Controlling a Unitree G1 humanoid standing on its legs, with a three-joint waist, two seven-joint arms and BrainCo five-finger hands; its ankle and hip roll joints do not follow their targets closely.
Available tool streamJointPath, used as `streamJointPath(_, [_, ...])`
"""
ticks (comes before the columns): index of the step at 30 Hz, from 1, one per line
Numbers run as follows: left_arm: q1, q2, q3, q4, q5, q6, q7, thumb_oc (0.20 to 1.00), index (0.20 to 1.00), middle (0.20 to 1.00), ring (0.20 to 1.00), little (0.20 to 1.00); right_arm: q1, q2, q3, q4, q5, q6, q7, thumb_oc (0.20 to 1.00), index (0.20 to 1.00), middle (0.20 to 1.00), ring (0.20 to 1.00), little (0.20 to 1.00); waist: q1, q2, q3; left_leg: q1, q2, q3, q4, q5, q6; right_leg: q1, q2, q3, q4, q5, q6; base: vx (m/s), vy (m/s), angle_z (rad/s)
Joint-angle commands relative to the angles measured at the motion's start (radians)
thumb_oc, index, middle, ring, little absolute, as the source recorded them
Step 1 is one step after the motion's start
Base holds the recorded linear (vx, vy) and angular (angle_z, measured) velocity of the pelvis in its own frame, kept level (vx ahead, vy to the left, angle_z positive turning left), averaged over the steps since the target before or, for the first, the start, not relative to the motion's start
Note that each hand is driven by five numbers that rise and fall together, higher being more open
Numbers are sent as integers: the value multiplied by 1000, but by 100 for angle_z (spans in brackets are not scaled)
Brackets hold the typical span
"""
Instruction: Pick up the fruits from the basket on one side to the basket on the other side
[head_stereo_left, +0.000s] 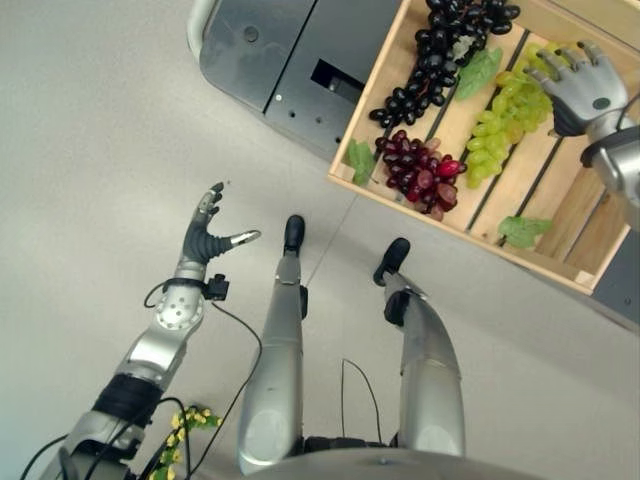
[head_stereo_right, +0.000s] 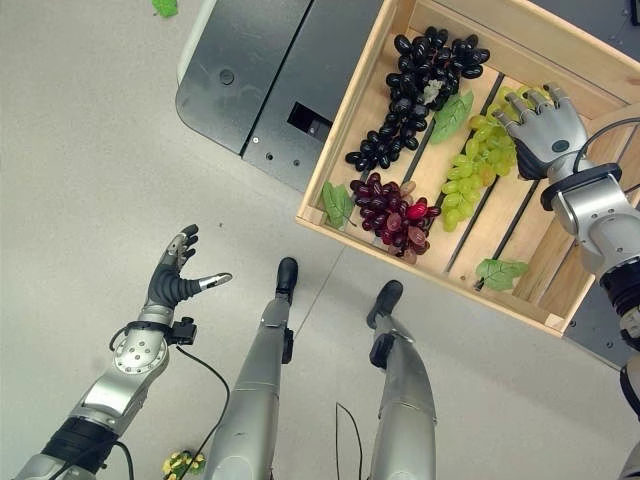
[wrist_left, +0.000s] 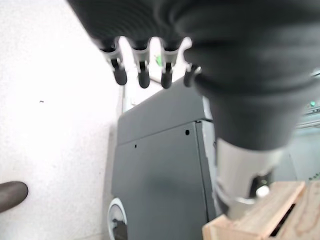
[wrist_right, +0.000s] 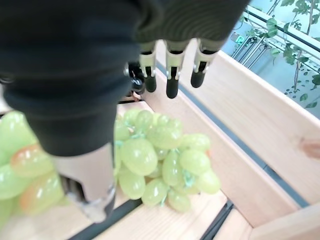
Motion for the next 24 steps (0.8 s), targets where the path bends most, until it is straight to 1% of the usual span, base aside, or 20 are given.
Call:
streamJointPath(1, [39, 7, 8, -67, 21, -51, 19, 1000, 1000, 1000, 1000, 1000, -30, -92, -23, -1, 39, 35, -60, 1000, 1000, 1000, 1000, 1000, -12, 22, -16, -13, -24, 21, 20, -9, 36, 24, 18, 20, 56, -82, 85, 0, 0, 0])
streamJointPath(9, [39, 9, 4, -66, 14, -55, 17, 1000, 1000, 1000, 1000, 1000, -29, -93, -6, -5, 37, 29, -53, 1000, 1000, 1000, 1000, 1000, -10, 19, -16, -10, -25, 18, 19, -7, 35, 23, 18, 21, 55, -79, 85, 0, 0, 0])
streamJointPath(19, [41, 6, 3, -68, 12, -48, 17, 1000, 1000, 1000, 1000, 1000, -61, -47, 41, 5, 26, 28, -5, 1000, 1000, 1000, 1000, 1000, -1, 26, -16, -25, -28, 15, 26, -5, 34, 12, 19, 21, 58, -80, 82, 0, 0, 0])
streamJointPath(24, [42, 0, 0, -69, 11, -46, 18, 1000, 1000, 1000, 1000, 1000, -72, -24, 48, -1, 34, 27, 1, 1000, 1000, 1000, 1000, 1000, -1, 28, -16, -31, -27, 15, 31, -8, 36, 6, 18, 22, 60, -80, 82, 0, 0, 0])
